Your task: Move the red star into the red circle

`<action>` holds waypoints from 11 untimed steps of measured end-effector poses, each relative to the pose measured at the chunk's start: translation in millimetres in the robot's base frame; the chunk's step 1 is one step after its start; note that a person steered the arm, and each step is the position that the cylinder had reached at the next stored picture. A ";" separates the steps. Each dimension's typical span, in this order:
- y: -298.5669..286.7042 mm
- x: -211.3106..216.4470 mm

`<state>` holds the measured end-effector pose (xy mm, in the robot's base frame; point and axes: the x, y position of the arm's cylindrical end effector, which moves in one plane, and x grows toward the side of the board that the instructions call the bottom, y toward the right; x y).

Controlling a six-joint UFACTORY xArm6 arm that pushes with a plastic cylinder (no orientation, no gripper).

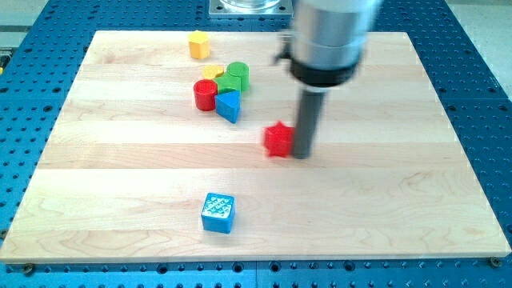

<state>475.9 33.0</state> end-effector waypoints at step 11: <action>-92.8 19.7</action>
<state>495.6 -59.7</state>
